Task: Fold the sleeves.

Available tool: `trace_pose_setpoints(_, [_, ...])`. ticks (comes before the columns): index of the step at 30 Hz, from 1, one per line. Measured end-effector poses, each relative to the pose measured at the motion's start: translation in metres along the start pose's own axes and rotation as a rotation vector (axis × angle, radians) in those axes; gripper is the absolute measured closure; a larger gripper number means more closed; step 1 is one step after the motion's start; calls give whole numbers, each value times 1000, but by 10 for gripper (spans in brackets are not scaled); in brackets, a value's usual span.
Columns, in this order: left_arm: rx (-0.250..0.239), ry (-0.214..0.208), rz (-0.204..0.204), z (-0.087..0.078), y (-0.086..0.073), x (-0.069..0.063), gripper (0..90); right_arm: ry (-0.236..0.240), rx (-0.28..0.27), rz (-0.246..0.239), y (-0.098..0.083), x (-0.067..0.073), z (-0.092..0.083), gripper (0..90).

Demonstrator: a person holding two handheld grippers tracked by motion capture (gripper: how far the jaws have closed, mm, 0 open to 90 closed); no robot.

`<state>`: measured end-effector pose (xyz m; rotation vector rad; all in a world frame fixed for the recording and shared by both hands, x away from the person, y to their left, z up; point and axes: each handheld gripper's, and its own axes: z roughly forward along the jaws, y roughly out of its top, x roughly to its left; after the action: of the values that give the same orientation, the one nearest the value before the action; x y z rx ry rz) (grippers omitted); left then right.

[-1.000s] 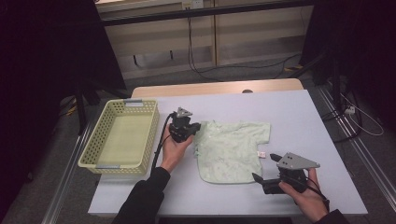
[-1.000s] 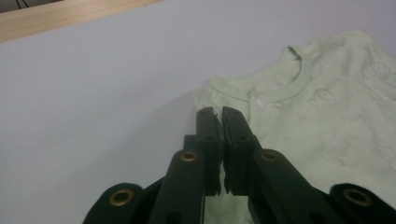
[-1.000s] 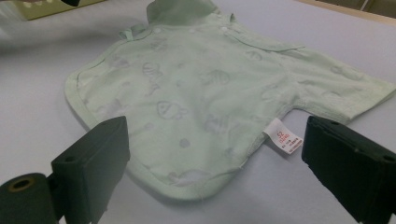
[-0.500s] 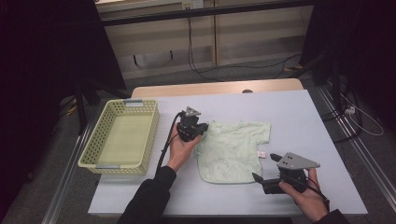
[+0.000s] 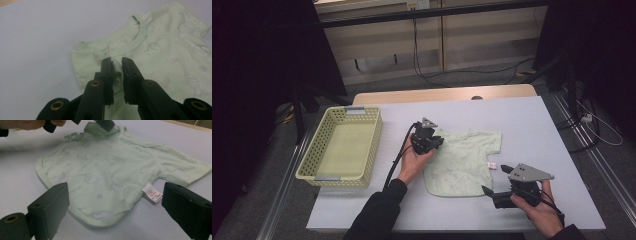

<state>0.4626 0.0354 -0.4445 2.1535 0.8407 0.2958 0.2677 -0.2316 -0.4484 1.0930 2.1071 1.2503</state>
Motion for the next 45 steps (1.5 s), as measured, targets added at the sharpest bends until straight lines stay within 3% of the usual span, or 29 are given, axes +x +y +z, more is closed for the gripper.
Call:
trace_pose_setpoints(8, [-12, -33, -9, 9, 0, -3, 705, 1, 1, 1, 0, 0, 0, 74])
trace_pose_setpoints(12, [-45, -75, -12, 3, 3, 0, 652, 3, 0, -1, 0, 0, 0, 73])
trace_pose_setpoints(18, [-61, -40, 15, -14, 6, 4, 591, 2, 0, 1, 0, 0, 0, 73])
trace_pose_setpoints(20, [-70, -41, -4, -18, 5, 7, 589, 0, 1, -1, 0, 0, 0, 73])
trace_pose_setpoints(22, [-48, -37, 1, -20, 2, 7, 587, -1, 1, 0, 0, 0, 0, 73])
trace_pose_setpoints(24, [-22, -34, 33, -23, -1, 8, 623, -1, 1, 0, 0, 0, 1, 73])
trace_pose_setpoints(26, [-15, -58, 36, -27, -4, 8, 695, -1, 1, 1, 0, 0, 0, 73])
trace_pose_setpoints(31, [31, -65, 73, -31, -18, 8, 732, -2, 1, 2, 0, 0, 1, 73])
trace_pose_setpoints(37, [72, -87, 102, -29, -29, 9, 896, -1, 2, 0, 0, 0, 1, 73])
trace_pose_setpoints(45, [95, -114, 107, -27, -38, 4, 875, -1, 3, -2, 0, 0, 1, 73])
